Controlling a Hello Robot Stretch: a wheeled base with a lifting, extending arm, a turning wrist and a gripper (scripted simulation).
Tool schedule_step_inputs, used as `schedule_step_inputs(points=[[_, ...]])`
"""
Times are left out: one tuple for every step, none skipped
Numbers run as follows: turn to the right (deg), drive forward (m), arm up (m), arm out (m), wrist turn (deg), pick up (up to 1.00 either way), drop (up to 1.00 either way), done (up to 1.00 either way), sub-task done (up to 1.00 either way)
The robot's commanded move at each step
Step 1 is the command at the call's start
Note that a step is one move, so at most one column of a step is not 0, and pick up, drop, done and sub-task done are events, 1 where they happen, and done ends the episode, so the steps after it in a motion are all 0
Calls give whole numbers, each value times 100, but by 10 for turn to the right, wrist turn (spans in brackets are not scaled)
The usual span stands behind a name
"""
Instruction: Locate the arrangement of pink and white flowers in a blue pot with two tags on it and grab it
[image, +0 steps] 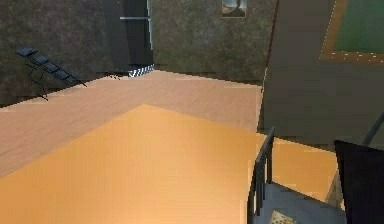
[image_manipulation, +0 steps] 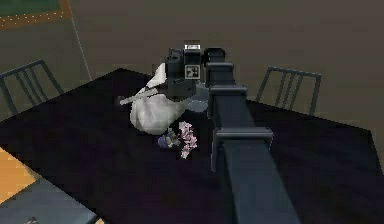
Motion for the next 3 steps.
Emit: schedule_step_inputs(points=[[0, 0, 0, 0, 450, 0, 0, 0, 0], [0, 0, -30, 0, 0, 0, 0, 0, 0], [0, 0, 0, 0, 0, 100, 0, 0, 0]])
